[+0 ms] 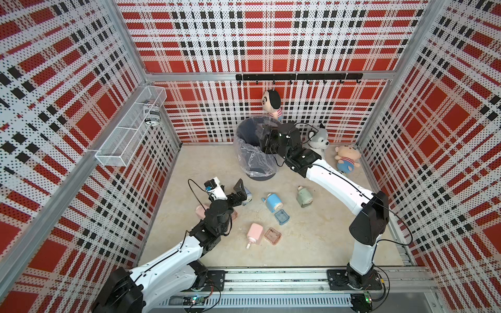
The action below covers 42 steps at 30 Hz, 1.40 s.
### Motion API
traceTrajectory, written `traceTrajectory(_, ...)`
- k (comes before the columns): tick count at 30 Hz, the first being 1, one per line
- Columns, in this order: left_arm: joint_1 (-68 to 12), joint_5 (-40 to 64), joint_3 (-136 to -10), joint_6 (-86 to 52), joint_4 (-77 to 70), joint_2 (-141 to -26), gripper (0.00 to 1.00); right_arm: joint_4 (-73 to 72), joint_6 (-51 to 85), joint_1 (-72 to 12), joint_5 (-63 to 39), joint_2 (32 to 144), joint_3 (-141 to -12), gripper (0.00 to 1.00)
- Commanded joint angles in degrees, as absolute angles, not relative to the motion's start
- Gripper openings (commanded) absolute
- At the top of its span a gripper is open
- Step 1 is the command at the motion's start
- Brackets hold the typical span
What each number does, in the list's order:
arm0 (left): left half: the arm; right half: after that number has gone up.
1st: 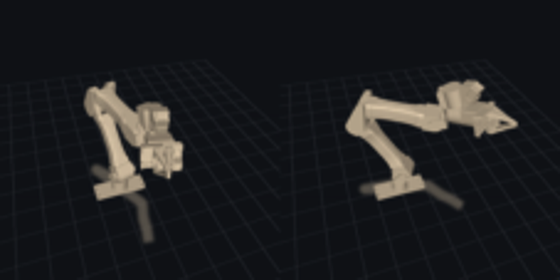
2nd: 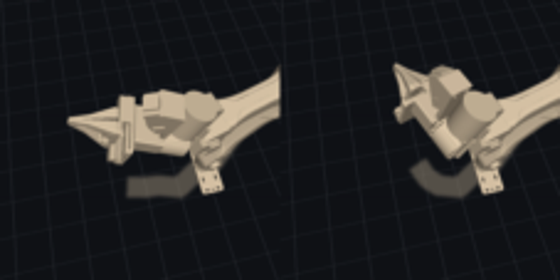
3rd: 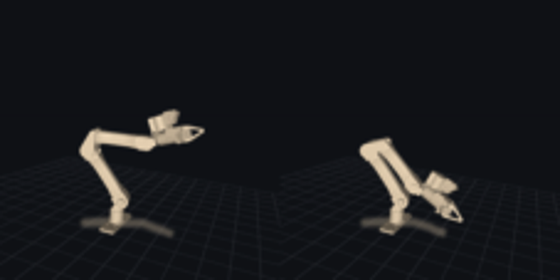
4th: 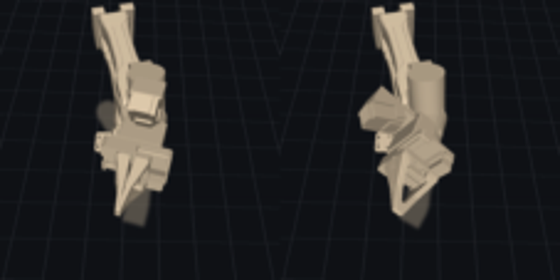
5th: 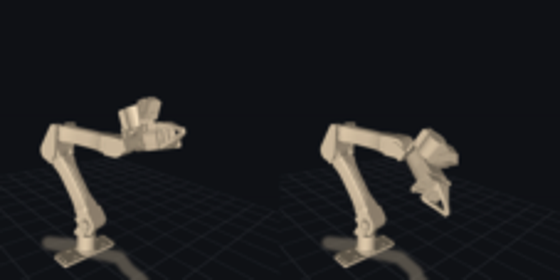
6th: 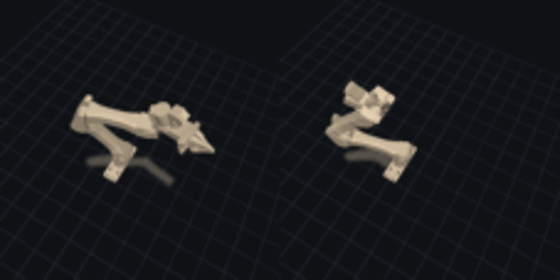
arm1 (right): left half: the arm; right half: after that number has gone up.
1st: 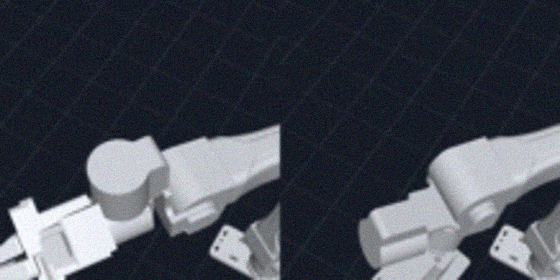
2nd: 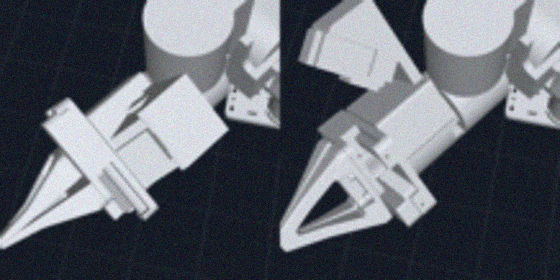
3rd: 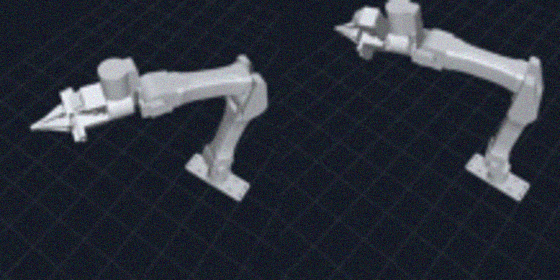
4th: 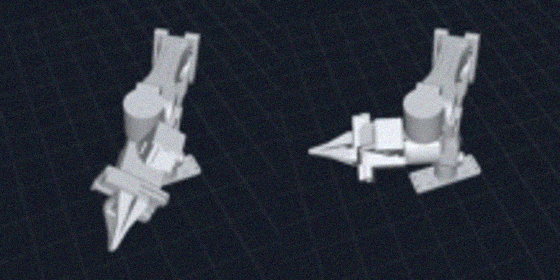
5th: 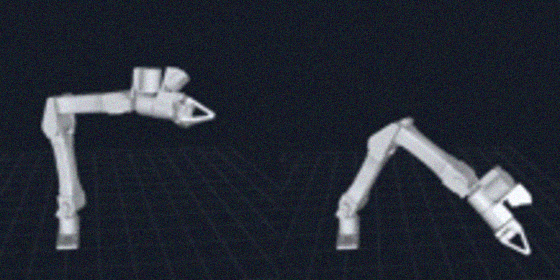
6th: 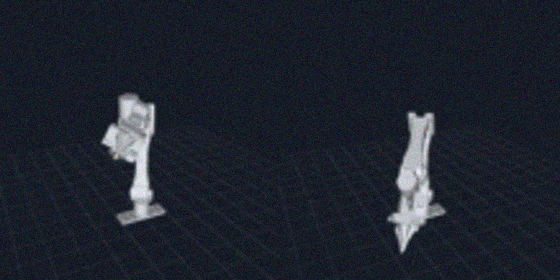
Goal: Take out the pencil sharpener tray and clean the shavings
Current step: Pour the shavings into the trash bin.
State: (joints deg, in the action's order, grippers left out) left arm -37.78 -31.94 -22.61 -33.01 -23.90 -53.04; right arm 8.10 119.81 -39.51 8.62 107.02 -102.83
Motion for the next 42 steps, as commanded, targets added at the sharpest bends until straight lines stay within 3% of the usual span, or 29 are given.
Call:
traceTrajectory(1,-38.15,-31.82,-22.94,-32.71,-24.79,-53.18,0.98,5.36,124.78,-38.86,8.26,106.48,-101.22,0.50)
traceTrajectory(16,-38.31,-31.56,-22.94,-32.71,-24.79,-53.23,0.98,10.80,121.72,-39.24,9.11,108.68,-111.05,0.50)
traceTrajectory(26,-41.19,-34.52,-22.85,-31.12,-25.31,-52.39,0.98,3.71,126.56,-39.11,7.82,107.23,-96.78,0.50)
traceTrajectory(42,-42.47,-35.48,-22.62,-30.09,-26.14,-52.46,0.98,7.69,123.63,-39.37,9.02,108.12,-106.17,0.51)
